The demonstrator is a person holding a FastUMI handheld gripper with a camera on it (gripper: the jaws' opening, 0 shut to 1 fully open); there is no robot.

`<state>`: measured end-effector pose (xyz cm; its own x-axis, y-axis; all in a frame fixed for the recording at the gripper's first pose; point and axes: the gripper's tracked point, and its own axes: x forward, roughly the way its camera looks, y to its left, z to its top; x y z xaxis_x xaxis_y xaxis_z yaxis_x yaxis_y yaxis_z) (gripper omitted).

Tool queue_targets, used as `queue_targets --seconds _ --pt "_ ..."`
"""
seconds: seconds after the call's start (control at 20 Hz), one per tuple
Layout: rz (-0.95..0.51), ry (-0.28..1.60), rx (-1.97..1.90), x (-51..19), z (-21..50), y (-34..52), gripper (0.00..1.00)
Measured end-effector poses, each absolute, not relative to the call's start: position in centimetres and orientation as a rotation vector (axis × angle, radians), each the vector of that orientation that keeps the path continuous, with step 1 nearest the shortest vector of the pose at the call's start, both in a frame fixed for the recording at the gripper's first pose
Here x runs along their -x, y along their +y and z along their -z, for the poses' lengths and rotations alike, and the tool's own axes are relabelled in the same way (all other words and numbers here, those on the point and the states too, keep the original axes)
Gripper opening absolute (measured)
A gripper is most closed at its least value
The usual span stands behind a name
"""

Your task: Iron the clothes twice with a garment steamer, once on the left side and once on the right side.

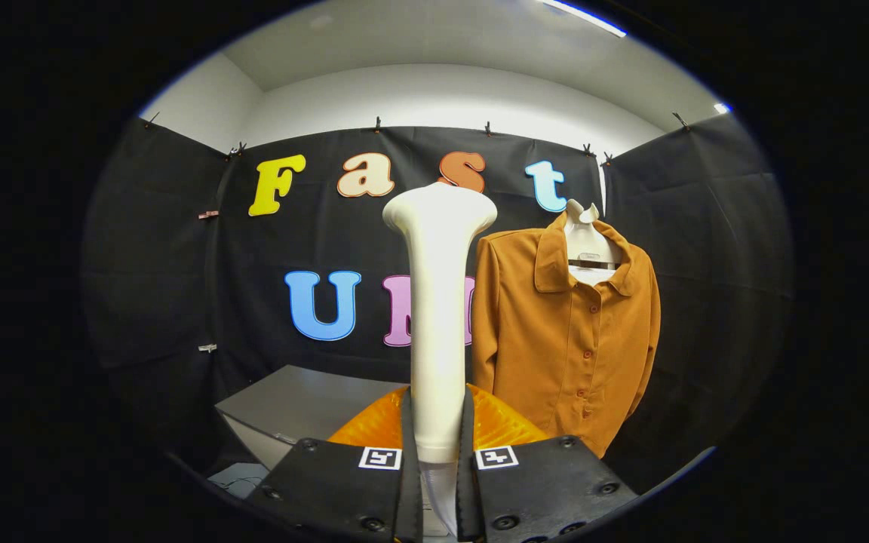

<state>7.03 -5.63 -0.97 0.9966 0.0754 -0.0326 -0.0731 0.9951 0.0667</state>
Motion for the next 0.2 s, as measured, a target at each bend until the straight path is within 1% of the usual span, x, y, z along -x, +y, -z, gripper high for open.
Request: queue_targets --seconds 0.2 --pt "-0.075 0.039 -0.061 -7.17 1.11 -5.43 0.21"
